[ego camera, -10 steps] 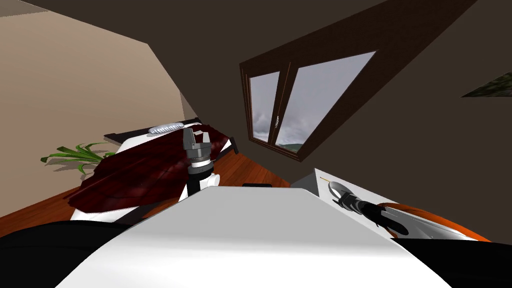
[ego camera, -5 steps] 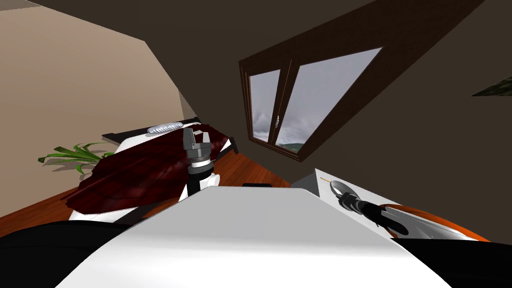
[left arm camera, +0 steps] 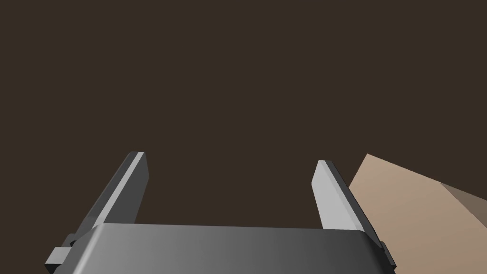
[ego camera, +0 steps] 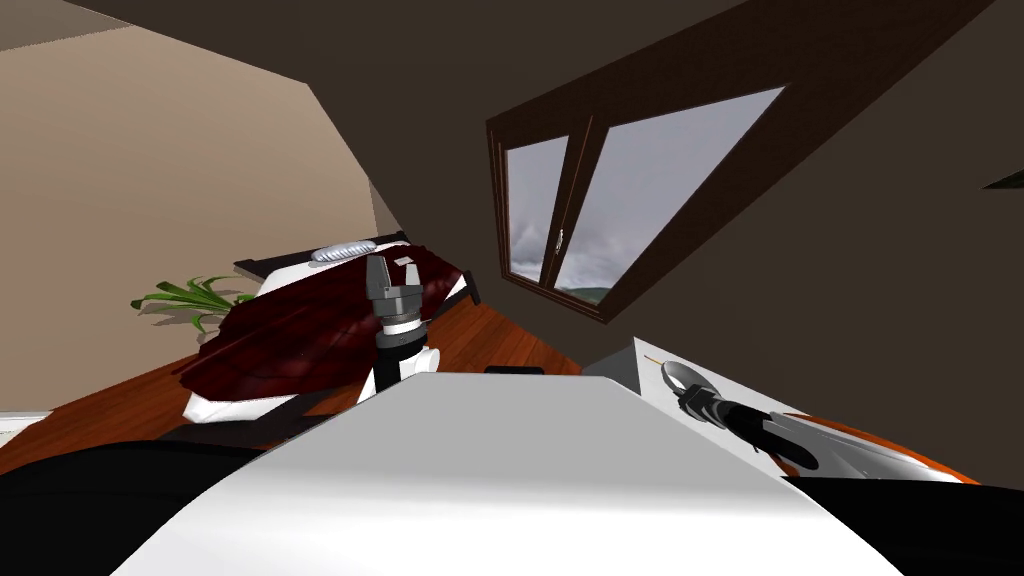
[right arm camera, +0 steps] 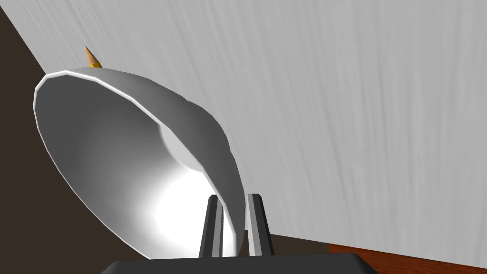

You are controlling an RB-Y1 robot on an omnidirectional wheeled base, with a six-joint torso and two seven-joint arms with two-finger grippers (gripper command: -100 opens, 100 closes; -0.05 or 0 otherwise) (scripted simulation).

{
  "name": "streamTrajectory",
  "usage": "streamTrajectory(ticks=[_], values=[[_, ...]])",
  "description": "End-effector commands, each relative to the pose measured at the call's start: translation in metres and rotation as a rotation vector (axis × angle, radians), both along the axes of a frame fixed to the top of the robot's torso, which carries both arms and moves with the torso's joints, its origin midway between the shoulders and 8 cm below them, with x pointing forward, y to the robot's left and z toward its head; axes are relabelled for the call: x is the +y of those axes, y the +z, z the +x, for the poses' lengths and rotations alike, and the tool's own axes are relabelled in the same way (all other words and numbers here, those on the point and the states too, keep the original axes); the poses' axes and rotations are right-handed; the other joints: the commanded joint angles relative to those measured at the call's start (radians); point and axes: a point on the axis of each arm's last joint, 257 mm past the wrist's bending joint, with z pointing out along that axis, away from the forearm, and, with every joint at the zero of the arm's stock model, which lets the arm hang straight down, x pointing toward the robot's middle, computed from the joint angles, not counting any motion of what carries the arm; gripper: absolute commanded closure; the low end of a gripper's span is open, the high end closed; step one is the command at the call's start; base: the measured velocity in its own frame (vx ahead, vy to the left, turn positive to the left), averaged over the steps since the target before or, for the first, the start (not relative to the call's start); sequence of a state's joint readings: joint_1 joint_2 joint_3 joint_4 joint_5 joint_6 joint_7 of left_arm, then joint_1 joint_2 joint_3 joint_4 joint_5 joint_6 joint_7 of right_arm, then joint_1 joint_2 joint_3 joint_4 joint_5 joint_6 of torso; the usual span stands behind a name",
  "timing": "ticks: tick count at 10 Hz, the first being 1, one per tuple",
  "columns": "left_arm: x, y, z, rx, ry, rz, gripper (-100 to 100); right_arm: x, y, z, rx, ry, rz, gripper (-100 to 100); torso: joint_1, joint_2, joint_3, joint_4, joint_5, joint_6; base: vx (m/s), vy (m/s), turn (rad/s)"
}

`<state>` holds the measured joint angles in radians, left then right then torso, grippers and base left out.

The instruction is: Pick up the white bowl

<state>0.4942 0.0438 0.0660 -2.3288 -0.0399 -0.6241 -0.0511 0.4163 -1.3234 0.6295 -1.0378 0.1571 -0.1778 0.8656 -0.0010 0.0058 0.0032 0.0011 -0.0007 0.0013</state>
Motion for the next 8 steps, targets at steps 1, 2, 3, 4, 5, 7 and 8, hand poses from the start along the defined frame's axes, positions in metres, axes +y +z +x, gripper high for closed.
streamTrajectory(ticks=[1, 2, 3, 4, 5, 7, 8], values=[[0.0, 0.0, 0.0, 0.0, 0.0, 0.0, 0, -0.003, 0.002, -0.002, 0.002, -0.02, 0.002, 100, 0.0, 0.0, 0.0, 0.0, 0.0, 0.0, -0.066, 0.006, 0.061], [0.0, 0.0, 0.0, 0.0, 0.0, 0.0, 0, -0.006, 0.004, -0.002, 0.006, -0.026, -0.002, 100, 0.0, -0.001, -0.001, 0.0, 0.0, -0.001, -0.091, 0.012, 0.156], [0.0, 0.0, 0.0, 0.0, 0.0, 0.0, 0, -0.006, 0.004, -0.002, 0.003, -0.036, 0.002, 100, 0.001, -0.001, 0.0, 0.0, 0.0, -0.002, -0.07, 0.004, 0.078], [0.0, 0.0, 0.0, 0.0, 0.0, 0.0, 0, -0.009, 0.006, -0.002, 0.003, -0.051, 0.002, 100, 0.0, -0.001, -0.001, 0.0, 0.0, -0.001, -0.067, -0.001, 0.079], [0.0, 0.0, 0.0, 0.0, 0.0, 0.0, 0, -0.012, 0.008, -0.002, 0.007, -0.056, -0.002, 100, 0.0, -0.002, -0.001, 0.0, 0.0, -0.001, -0.091, 0.001, 0.142], [0.0, 0.0, 0.0, 0.0, 0.0, 0.0, 0, -0.015, 0.01, -0.003, 0.003, -0.082, 0.002, 100, 0.001, -0.001, -0.001, 0.0, 0.001, -0.001, -0.067, 0.018, 0.089], [0.0, 0.0, 0.0, 0.0, 0.0, 0.0, 0, -0.018, 0.012, -0.003, 0.007, -0.086, -0.004, 100, 0.002, -0.002, -0.001, 0.0, 0.001, -0.001, -0.087, 0.034, 0.16]])
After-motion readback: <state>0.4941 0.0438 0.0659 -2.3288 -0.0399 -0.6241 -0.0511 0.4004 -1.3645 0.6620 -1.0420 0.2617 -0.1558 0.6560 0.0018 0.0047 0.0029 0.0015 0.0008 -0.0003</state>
